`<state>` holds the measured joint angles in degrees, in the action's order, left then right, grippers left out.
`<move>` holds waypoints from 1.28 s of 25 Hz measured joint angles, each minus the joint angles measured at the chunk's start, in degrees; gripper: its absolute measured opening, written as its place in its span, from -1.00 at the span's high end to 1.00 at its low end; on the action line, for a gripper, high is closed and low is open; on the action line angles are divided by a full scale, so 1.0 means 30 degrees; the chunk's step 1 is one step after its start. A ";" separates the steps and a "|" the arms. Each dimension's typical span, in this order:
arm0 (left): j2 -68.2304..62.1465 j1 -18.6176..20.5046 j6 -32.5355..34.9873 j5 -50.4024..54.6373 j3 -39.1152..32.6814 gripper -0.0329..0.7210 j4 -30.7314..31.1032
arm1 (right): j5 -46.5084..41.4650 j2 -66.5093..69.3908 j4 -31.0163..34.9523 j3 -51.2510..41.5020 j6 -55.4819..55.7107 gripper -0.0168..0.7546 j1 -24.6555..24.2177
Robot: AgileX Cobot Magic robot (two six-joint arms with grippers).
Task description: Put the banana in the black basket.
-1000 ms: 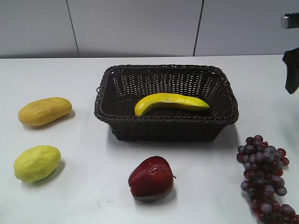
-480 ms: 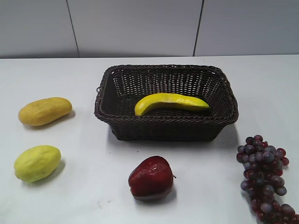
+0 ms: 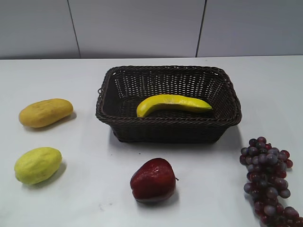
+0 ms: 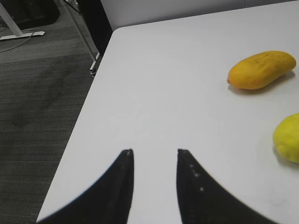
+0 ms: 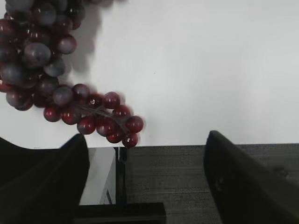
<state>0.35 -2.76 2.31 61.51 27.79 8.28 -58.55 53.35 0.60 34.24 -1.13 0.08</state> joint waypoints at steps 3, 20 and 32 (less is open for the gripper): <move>0.0000 0.0000 0.0000 0.0000 0.0000 0.30 0.0000 | 0.0000 -0.2089 0.0000 -0.1032 0.0058 -0.55 0.0000; 0.0000 0.0000 0.0000 0.0000 0.0000 0.30 0.0000 | -0.0272 -1.3004 0.0000 -0.1781 0.0101 -0.55 0.0000; 0.0000 0.0000 0.0000 0.0000 0.0000 0.30 0.0000 | -0.0347 -1.5710 0.0014 -0.1816 0.0101 -0.55 0.0000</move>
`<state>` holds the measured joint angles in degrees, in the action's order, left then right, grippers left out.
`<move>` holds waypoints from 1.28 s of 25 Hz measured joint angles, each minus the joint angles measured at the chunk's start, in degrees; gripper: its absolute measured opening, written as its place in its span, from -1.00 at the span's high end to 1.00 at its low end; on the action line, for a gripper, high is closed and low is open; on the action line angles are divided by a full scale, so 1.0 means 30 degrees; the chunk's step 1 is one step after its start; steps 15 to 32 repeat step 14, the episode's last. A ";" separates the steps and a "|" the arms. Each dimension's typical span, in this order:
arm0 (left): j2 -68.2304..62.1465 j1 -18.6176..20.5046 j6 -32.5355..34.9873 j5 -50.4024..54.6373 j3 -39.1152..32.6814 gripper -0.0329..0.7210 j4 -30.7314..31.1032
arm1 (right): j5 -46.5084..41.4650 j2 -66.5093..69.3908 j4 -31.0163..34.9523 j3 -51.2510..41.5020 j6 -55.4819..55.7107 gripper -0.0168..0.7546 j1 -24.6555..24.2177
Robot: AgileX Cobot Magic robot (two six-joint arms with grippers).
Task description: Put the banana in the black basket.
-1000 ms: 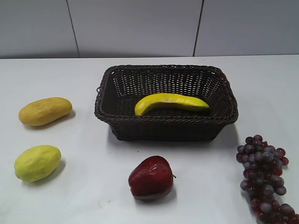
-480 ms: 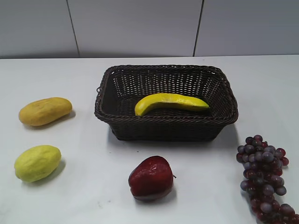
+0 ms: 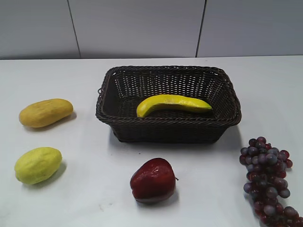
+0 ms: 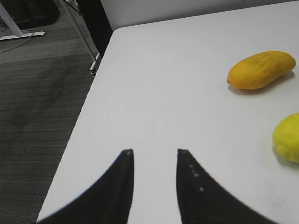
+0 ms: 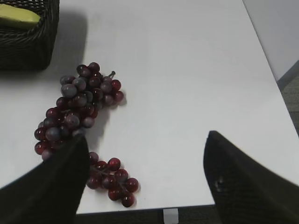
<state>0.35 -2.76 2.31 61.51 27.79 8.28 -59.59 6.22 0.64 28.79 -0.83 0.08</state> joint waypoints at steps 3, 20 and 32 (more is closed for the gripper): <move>0.0000 0.0000 0.0000 0.0000 0.0000 0.30 0.0000 | 0.0000 -0.0764 0.0000 0.0000 0.0000 -0.55 0.0000; 0.0000 0.0000 0.0000 0.0000 0.0000 0.30 0.0000 | -0.0024 -0.2195 0.0000 0.0000 0.0000 -0.55 0.0000; 0.0000 0.0000 0.0000 0.0000 0.0000 0.30 0.0000 | -0.0024 -0.2195 0.0000 0.0000 0.0000 -0.55 0.0000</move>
